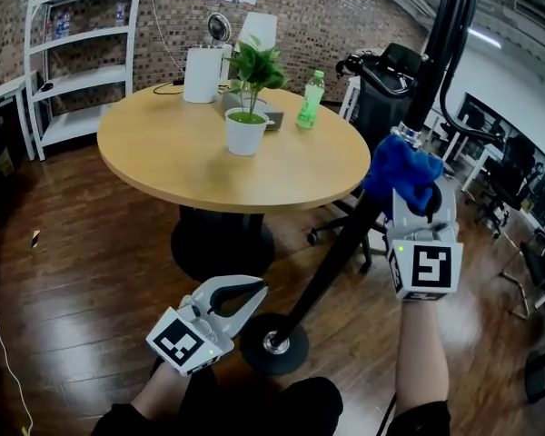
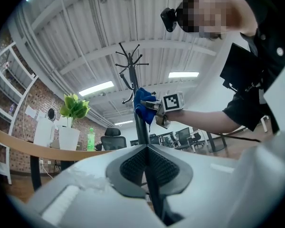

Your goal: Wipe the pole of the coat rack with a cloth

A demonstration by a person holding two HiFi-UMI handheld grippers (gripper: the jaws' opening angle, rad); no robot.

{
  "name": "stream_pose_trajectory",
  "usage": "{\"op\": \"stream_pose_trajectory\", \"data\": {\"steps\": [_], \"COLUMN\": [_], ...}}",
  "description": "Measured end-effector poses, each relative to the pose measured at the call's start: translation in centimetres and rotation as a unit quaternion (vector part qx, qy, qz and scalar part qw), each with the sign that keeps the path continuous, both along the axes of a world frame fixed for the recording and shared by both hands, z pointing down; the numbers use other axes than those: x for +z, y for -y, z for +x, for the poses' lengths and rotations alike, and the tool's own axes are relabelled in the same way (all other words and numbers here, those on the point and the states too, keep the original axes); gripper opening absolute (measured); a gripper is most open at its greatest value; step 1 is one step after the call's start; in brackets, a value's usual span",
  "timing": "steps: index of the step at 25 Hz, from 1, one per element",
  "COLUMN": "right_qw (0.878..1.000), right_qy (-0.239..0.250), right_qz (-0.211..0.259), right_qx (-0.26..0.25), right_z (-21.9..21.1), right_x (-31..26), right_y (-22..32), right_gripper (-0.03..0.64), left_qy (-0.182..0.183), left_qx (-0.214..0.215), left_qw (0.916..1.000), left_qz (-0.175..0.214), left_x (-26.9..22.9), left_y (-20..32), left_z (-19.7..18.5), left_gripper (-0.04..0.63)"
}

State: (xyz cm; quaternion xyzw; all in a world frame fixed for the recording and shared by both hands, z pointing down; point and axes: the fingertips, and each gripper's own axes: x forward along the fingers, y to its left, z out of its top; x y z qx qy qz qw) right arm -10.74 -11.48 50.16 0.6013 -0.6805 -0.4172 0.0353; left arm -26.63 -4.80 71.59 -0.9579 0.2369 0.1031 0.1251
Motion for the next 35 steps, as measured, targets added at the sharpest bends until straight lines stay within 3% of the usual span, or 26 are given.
{"op": "stream_pose_trajectory", "data": {"steps": [6, 9, 11, 15, 18, 22, 26, 31, 33, 35], "right_qw": [1.0, 0.997, 0.995, 0.993, 0.986, 0.964, 0.933, 0.914, 0.914, 0.923], "right_qy": [-0.017, -0.074, -0.084, -0.032, 0.037, 0.061, 0.084, 0.082, 0.082, 0.085], "right_qz": [0.011, -0.016, -0.045, -0.107, -0.164, -0.26, -0.349, -0.397, -0.397, -0.376], "right_qx": [-0.011, 0.015, 0.029, 0.026, 0.01, 0.021, 0.031, 0.033, 0.029, 0.02], "right_z": [-1.6, -2.1, -1.8, -1.1, -0.4, -0.1, 0.3, 0.6, 0.6, 0.5], "right_x": [4.1, 9.6, 13.7, 22.8, 30.1, 40.3, 48.4, 52.1, 51.3, 48.7], "right_y": [-0.1, 0.0, 0.0, 0.2, 0.4, 0.6, 0.7, 0.7, 0.8, 0.9], "right_gripper": [0.074, 0.074, 0.074, 0.074, 0.074, 0.074, 0.074, 0.074, 0.074, 0.074], "left_qy": [0.006, 0.009, 0.011, 0.019, 0.027, 0.046, 0.059, 0.07, 0.072, 0.07], "left_qx": [0.005, 0.007, 0.004, -0.004, -0.003, -0.003, -0.004, -0.013, -0.013, -0.016], "left_qw": [1.0, 0.9999, 0.9998, 0.9993, 0.9986, 0.9974, 0.9963, 0.995, 0.995, 0.9951], "left_qz": [0.001, -0.007, -0.019, -0.033, -0.044, -0.056, -0.062, -0.07, -0.068, -0.068], "left_x": [0.6, 1.6, 2.4, 4.0, 5.2, 6.9, 7.9, 8.4, 8.5, 8.4], "left_y": [0.1, -0.1, 0.1, 0.8, 1.0, 0.9, 0.8, 0.7, 0.8, 1.0], "left_z": [0.1, 0.2, 0.2, 0.1, 0.5, 1.0, 1.2, 1.1, 1.0, 0.9], "left_gripper": [0.003, 0.003, 0.003, 0.003, 0.003, 0.003, 0.003, 0.003, 0.003, 0.003]}}
